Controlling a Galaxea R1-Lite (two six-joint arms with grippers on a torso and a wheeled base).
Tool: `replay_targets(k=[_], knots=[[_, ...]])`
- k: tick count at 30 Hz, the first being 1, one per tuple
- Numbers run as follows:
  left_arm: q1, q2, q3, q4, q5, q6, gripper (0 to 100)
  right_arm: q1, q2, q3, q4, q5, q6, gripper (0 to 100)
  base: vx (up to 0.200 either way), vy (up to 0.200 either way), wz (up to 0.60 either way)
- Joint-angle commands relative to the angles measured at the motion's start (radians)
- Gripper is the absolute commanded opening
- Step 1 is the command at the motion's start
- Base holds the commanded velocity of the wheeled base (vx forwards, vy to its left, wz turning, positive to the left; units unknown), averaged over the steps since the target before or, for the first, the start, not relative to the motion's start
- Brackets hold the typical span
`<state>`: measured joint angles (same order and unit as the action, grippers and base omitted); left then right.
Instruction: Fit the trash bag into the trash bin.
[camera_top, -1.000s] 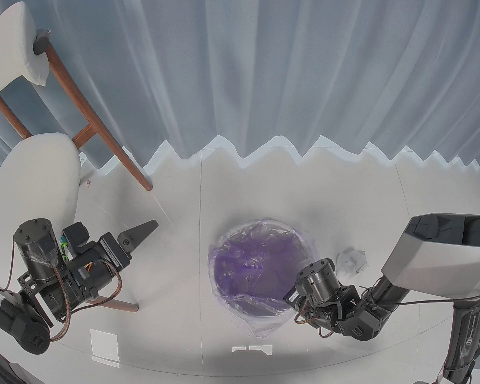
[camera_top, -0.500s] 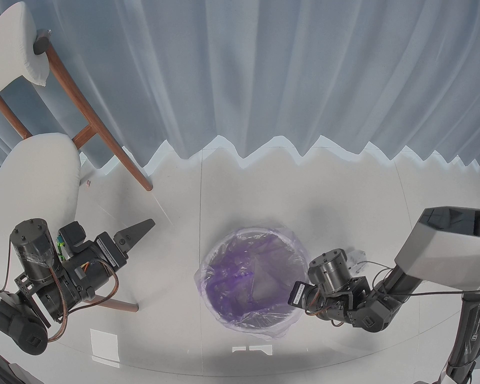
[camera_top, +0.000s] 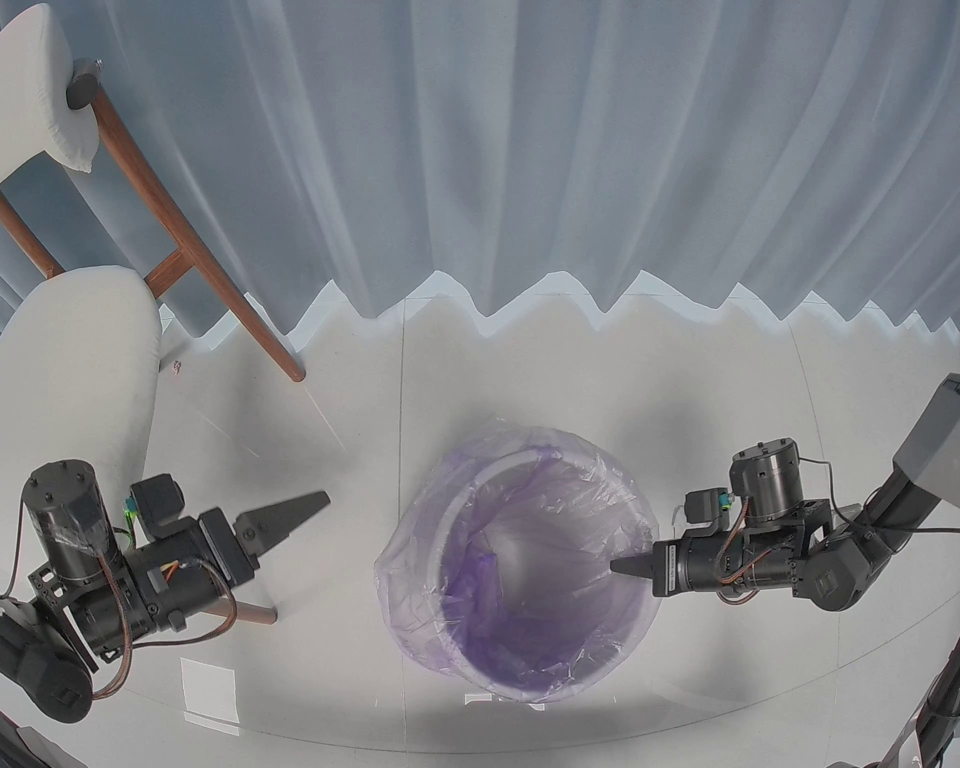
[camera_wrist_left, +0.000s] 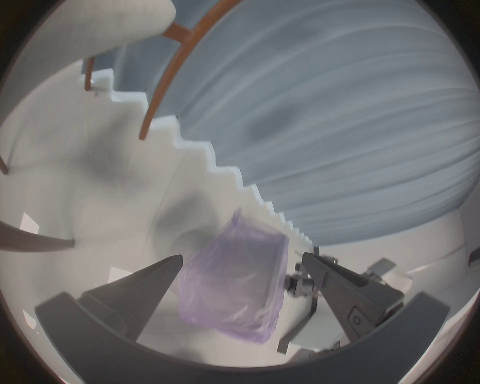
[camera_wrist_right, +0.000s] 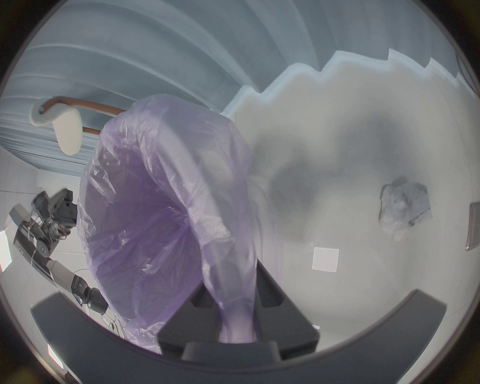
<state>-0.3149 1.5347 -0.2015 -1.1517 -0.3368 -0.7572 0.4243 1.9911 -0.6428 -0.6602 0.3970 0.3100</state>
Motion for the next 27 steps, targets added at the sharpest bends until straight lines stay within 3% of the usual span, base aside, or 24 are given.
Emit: replay_targets(k=[1,7,13,27], knots=[[0.003,-0.01,0.088,-0.006,-0.094,0.091,100,-0.058,-0.051,0.011,0.002,0.028,-0.031,0,0.0,0.0,0.0],[0.043,0.019,0.155,0.001,-0.163,0.289,100,-0.059,-0.049,0.029,0.001,0.049,-0.032,0,0.0,0.0,0.0],[0.065,0.102,0.128,0.0,-0.208,0.279,100,-0.059,-0.064,0.038,-0.004,0.092,-0.034,0,0.0,0.0,0.0],[0.023,0.403,-0.199,-0.026,-0.2,0.257,100,-0.048,-0.098,0.084,-0.009,0.1,-0.035,0,0.0,0.0,0.0]])
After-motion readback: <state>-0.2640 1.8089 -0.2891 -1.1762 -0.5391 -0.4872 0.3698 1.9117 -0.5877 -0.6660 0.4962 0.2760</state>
